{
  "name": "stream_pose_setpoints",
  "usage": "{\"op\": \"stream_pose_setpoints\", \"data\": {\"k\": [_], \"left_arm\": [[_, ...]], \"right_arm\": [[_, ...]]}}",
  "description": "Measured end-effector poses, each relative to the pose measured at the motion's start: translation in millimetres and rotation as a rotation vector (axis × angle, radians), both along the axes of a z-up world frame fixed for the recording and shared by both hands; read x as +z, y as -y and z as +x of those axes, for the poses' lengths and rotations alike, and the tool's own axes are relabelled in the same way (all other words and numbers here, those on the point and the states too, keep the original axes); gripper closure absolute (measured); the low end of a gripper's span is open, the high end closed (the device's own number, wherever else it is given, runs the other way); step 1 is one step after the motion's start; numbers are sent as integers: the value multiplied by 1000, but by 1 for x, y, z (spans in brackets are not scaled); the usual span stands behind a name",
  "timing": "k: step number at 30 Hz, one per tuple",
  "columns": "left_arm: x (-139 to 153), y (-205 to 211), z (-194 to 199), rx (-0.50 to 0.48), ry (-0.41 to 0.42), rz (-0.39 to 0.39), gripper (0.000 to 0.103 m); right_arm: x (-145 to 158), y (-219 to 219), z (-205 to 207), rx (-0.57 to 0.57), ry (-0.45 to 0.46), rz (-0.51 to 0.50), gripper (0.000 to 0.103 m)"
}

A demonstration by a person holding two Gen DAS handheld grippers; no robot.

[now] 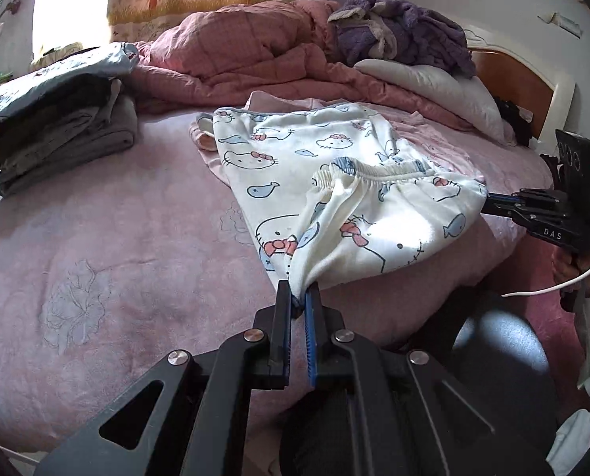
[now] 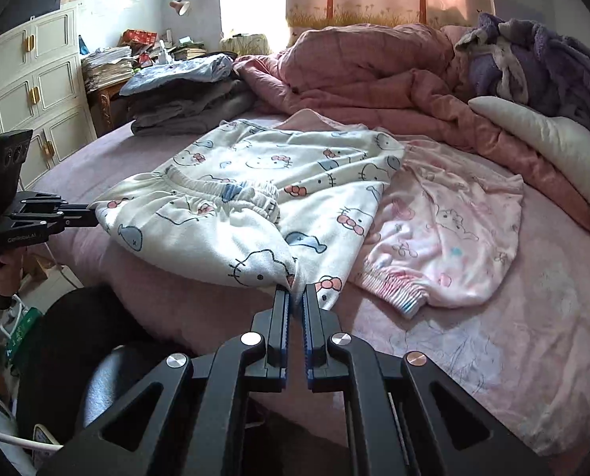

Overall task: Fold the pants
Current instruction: 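Carry the held cuff end over the pants toward the waistband with both tools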

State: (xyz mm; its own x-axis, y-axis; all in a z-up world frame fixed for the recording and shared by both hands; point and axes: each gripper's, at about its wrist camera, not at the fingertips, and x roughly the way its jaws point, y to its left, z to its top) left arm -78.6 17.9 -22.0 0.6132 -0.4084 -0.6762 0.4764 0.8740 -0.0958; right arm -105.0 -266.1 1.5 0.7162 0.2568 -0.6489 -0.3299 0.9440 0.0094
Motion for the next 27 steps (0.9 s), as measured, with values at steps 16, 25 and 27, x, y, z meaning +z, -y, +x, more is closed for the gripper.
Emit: {"op": "stream_pose_setpoints", "data": {"k": [16, 25, 27], "left_arm": [[31, -2, -10, 77, 98, -45, 64], [16, 45, 53, -19, 14, -69, 63], [9, 47, 62, -36, -21, -92, 63]], "right_arm": [[11, 29, -9, -95, 66, 213, 77], [13, -26, 33, 46, 52, 180, 59], [5, -31, 45, 50, 26, 180, 59]]}}
